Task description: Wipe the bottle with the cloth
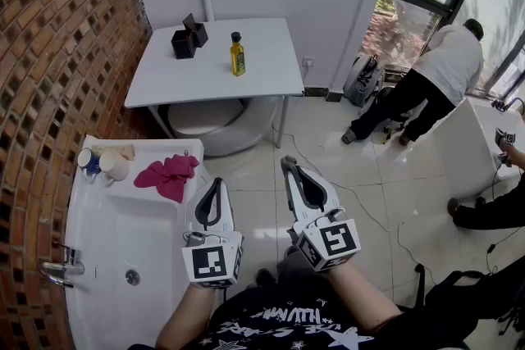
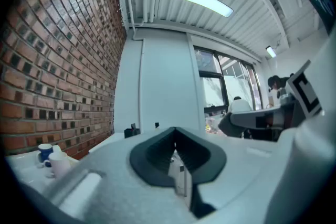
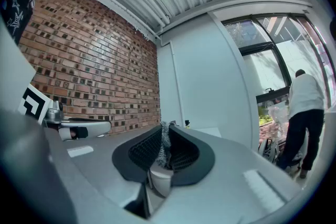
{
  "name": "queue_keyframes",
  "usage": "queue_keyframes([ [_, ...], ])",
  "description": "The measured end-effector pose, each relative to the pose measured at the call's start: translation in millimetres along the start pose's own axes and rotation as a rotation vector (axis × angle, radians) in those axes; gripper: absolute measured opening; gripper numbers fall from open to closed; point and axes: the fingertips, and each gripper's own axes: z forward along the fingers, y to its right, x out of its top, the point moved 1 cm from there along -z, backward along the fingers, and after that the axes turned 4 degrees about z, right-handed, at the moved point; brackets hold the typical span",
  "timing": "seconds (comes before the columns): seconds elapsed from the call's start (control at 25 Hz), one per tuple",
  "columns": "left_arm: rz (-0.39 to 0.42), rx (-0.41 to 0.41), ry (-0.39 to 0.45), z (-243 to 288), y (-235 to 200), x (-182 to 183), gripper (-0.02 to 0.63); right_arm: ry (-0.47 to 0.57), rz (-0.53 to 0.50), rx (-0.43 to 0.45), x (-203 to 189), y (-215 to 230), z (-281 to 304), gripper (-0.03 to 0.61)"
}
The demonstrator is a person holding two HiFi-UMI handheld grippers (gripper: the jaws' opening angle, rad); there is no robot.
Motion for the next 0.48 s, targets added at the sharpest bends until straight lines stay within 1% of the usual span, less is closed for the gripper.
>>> queue_keyframes([
  [0.12,-0.001,0.000,0.003,6.9,-3.3,-1.8,0.005,0.028,-0.005,-0.032,0.8,16.0,5.1,0.041],
  [0.2,-0.004,0.002,-0.003,12.3,-5.6,-5.7,0.005,0.027,-0.006,-0.039,-1.1,22.4,10.8,0.041],
  [0.36,-0.009,0.018,-0.008,27.9,-12.5,-13.9,0.005,0.015,-0.012,-0.021,-10.1,35.0,31.5,0.041],
  [0.48,-0.003,0.040,-0.016,51.4,-22.9,-21.5,0.005,0.024,-0.002,-0.005,-12.6,48.5,61.6,0.041],
])
